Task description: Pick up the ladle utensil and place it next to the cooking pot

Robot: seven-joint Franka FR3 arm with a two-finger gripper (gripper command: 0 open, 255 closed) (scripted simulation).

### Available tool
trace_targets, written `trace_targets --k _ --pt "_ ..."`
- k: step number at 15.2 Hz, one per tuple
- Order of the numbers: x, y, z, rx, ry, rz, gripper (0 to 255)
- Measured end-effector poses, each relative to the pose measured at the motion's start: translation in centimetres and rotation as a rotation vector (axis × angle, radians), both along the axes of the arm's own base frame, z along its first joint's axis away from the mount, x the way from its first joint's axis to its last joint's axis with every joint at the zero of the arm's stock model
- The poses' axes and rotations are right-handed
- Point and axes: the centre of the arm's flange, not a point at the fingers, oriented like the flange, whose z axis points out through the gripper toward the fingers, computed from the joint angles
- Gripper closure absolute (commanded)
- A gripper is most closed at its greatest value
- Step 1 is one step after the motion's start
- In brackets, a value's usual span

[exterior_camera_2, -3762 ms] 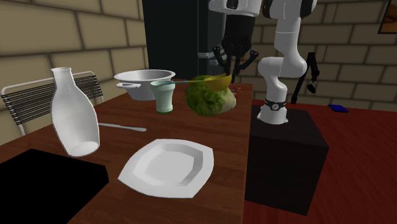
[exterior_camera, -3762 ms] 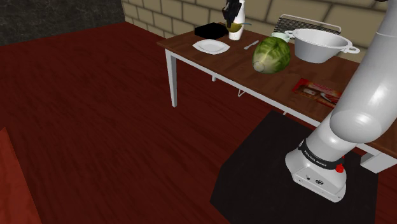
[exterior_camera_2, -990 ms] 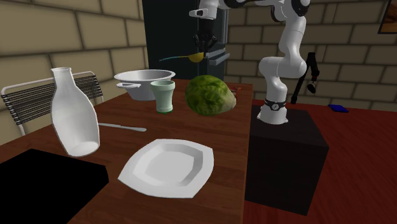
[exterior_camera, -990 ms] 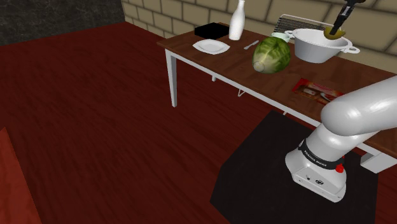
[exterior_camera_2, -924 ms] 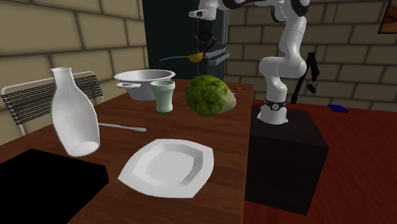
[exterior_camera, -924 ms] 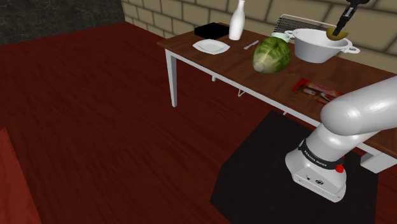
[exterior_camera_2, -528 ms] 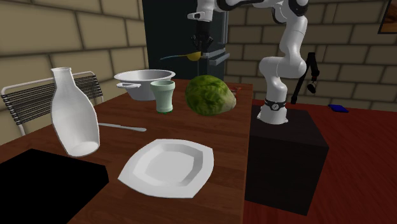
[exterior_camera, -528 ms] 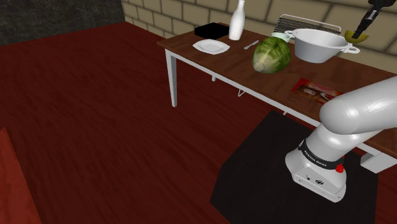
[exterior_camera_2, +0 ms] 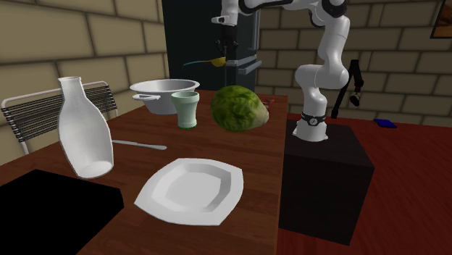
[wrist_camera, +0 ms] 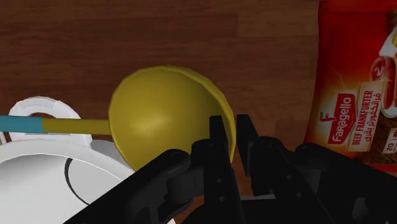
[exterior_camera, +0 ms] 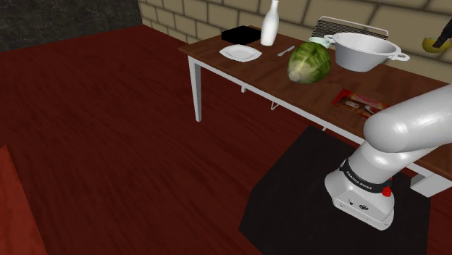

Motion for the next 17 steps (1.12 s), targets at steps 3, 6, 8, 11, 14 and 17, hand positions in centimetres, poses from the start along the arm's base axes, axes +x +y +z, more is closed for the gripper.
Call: trace_targets --k 3,6,8,11,14,17 --pt "-2.1 -1.1 -0.7 0.000 0.000 0.001 255" --pt "-2.3 -1.1 -2.1 0.000 0.001 0.002 255" --pt "-2.3 -1.2 -3.2 0.000 0.001 0.002 255" --pt "-2.5 -1.2 -4.7 0.000 0.001 0.002 255" --pt "-2.5 -1.1 -6.4 0.000 0.001 0.002 255" --pt "-2.4 -1.2 -8.0 0.001 0.001 0.002 255"
